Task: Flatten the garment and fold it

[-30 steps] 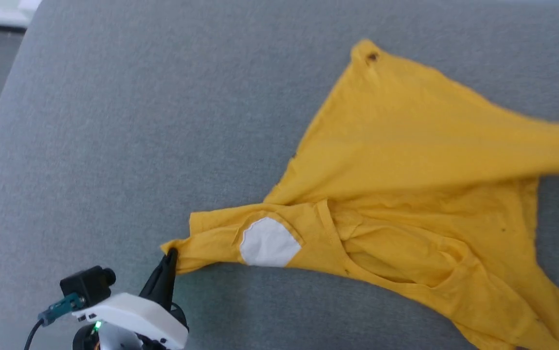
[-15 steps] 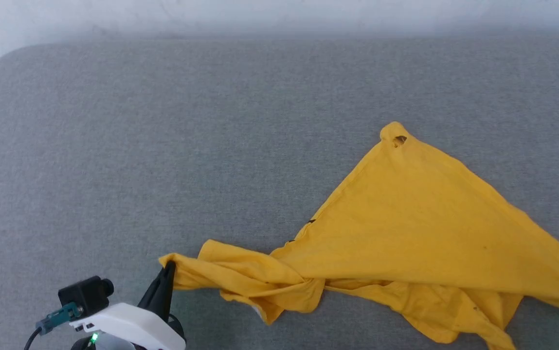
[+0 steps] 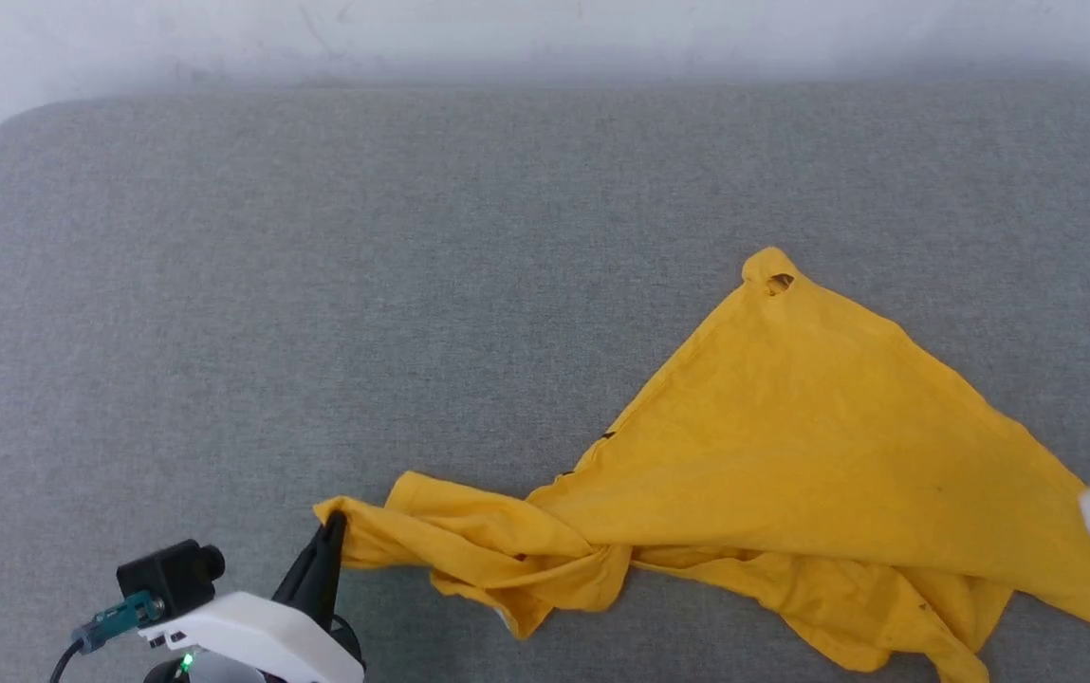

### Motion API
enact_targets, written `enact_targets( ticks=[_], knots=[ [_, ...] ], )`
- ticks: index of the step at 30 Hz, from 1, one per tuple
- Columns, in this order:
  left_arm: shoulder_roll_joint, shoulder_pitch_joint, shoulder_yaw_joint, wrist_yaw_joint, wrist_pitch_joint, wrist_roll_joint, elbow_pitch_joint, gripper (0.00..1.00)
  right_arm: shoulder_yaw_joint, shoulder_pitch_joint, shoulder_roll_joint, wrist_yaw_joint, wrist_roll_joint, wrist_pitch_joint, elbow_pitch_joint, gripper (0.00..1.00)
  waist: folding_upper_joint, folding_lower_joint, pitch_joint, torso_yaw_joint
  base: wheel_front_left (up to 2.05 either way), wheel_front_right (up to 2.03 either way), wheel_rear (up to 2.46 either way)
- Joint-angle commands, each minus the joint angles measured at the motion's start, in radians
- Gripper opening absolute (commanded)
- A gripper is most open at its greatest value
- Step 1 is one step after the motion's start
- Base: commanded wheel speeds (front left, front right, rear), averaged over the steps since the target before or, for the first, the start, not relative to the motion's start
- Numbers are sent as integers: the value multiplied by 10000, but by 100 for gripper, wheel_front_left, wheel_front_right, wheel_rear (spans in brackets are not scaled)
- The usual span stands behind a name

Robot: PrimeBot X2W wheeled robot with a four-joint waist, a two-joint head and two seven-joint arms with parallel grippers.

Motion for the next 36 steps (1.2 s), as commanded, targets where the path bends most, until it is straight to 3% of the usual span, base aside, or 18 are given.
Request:
enact_targets(
  ticks=[1,5,10,20,29,30,31,33,36],
  knots=[
    [33,-16,3,-25,4,-44,3,0,372,-260,-161,-11,137,-461,-55,100,0,-1,26,36,0,0,0],
    [58,-96,-22,-32,9,-39,-14,0,2148,-950,-717,-11,412,-1874,48,100,0,-1,159,139,0,0,0],
    [26,-375,-137,-105,25,-38,-21,0,4194,-2238,-1574,-11,679,-1919,1017,100,0,-1,556,417,0,0,0],
    [-191,-1004,-392,-273,-130,-25,216,0,6746,-5053,-2533,-11,1505,1352,3950,100,0,-1,1554,1179,0,0,0],
    [-409,-1456,-608,-535,-374,-66,717,0,7626,-6391,-2745,-11,2204,3960,5433,100,0,-1,2064,1718,0,0,0],
    [-421,-1474,-627,-552,-390,-67,762,0,7617,-6436,-2738,-11,2220,4273,5601,96,0,-1,2069,1750,0,0,0],
    [-429,-1486,-637,-560,-406,-69,803,0,7591,-6466,-2712,-11,2229,4579,5742,42,0,-1,2065,1772,0,0,0],
    [-432,-1496,-649,-573,-429,-77,876,0,7497,-6486,-2665,-11,2198,5045,5923,0,0,-1,2019,1801,0,0,0],
    [-408,-1448,-629,-561,-458,-93,973,0,7206,-6359,-2529,-11,2185,5073,5839,0,0,-1,1814,1769,0,0,0]
  ],
)
